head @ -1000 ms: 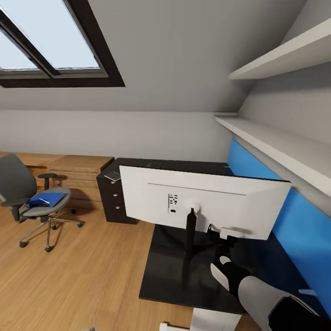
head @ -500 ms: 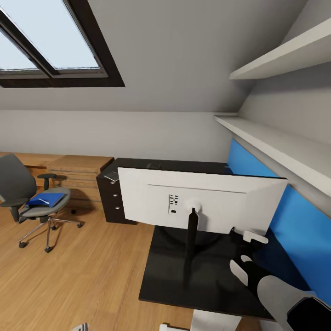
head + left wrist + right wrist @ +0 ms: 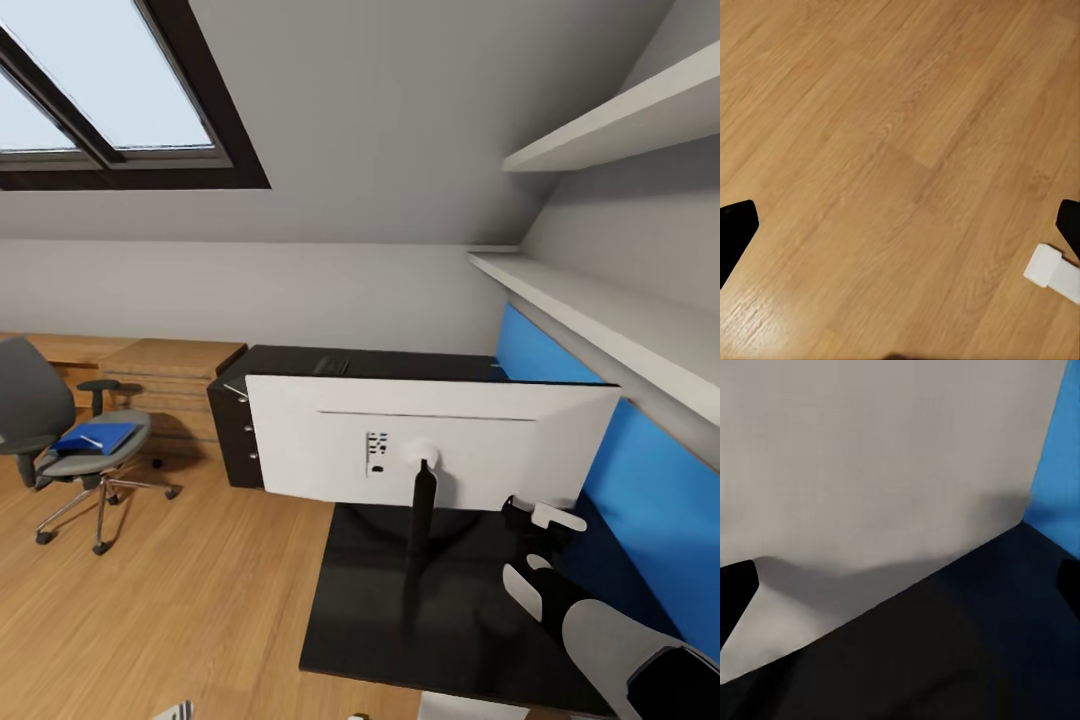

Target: In the bedroom, organize the workspace by keeping the computer under the desk, ensuring the monitor is on the desk, placing the keyboard on the desk next to the monitor, placing the mouse on the desk next to the keyboard, moving the folder from the swivel chair onto the desk next to the mouse, stacking the notebook on top of the folder with the pen on top of the notebook, and positioning the swivel chair next to the desk.

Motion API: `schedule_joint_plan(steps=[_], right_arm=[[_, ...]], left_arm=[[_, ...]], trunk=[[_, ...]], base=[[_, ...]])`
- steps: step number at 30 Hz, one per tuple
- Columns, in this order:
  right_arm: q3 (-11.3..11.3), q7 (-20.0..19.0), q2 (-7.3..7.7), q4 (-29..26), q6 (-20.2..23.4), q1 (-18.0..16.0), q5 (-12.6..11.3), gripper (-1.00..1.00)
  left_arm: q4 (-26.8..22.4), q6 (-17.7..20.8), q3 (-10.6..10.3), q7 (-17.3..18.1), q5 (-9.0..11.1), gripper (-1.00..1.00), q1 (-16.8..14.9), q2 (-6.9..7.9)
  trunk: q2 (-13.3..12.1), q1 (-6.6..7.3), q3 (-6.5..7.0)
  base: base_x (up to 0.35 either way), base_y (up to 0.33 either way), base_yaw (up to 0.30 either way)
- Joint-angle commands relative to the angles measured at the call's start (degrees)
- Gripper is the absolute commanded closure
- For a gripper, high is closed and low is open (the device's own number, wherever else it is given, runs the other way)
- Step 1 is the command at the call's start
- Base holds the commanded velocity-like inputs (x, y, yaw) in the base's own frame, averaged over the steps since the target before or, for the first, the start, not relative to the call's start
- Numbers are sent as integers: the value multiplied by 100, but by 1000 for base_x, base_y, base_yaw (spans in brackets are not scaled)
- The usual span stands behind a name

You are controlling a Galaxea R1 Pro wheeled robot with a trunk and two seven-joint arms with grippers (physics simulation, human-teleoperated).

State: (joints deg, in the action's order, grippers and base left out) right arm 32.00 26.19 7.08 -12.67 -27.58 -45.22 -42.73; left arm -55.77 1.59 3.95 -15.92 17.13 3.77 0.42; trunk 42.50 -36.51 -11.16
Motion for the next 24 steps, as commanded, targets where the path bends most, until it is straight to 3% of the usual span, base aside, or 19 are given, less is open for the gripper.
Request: schedule_joint_plan(steps=[1,8,24], right_arm=[[52,26,4,-9,-11,-4,-42,-100],[54,26,4,-9,-11,-4,-42,-100],[55,33,4,-8,-11,-4,-34,-100]], left_arm=[[-13,17,-8,-17,45,-100,1,2],[-13,16,-22,6,32,-100,1,-7],[-13,8,-26,-1,34,-100,1,-5]], trunk=[[6,-3,-7],[6,-3,-7],[6,-3,-7]], base=[[198,0,0],[247,0,0],[121,0,0]])
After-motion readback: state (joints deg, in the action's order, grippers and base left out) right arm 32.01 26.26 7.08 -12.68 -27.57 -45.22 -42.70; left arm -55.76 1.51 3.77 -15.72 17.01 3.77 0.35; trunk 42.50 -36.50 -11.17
